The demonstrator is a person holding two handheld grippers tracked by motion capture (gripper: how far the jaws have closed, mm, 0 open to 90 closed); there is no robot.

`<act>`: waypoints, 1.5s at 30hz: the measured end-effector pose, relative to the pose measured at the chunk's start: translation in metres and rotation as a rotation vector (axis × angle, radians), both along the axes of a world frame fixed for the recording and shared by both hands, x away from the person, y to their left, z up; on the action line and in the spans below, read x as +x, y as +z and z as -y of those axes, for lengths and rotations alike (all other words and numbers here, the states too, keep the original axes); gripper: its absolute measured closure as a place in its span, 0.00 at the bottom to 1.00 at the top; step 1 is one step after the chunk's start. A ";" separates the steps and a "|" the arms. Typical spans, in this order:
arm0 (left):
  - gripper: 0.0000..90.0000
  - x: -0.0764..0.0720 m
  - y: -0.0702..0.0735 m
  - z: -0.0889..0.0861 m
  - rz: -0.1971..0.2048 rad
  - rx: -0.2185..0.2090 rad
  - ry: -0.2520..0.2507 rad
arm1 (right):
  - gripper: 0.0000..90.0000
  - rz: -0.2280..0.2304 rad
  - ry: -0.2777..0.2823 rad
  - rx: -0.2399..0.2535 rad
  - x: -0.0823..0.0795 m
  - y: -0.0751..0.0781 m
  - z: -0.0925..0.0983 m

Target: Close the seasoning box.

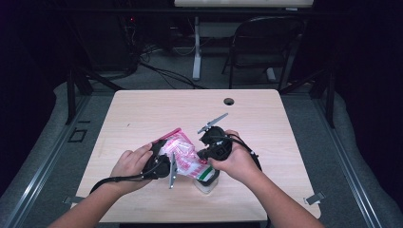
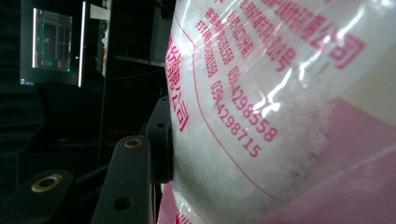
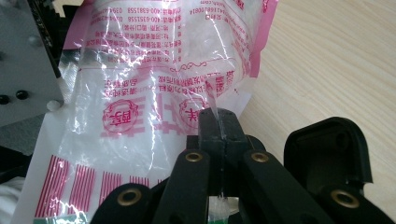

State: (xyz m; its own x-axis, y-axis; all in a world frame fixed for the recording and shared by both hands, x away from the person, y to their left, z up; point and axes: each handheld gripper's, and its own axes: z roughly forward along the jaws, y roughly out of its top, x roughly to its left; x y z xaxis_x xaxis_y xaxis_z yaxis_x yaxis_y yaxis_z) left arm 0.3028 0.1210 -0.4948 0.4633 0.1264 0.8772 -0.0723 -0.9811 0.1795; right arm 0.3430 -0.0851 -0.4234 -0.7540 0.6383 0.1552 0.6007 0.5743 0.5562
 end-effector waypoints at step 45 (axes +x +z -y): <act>0.65 0.004 -0.001 0.008 0.070 0.087 -0.023 | 1.00 0.135 0.184 -0.094 -0.001 -0.008 -0.004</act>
State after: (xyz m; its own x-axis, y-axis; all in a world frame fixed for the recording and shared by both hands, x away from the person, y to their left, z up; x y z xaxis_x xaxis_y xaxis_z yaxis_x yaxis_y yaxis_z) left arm 0.3064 0.1132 -0.4962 0.4020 0.0384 0.9148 -0.1045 -0.9907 0.0875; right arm 0.3418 -0.0813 -0.4314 -0.8687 0.4952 -0.0089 0.4049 0.7204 0.5631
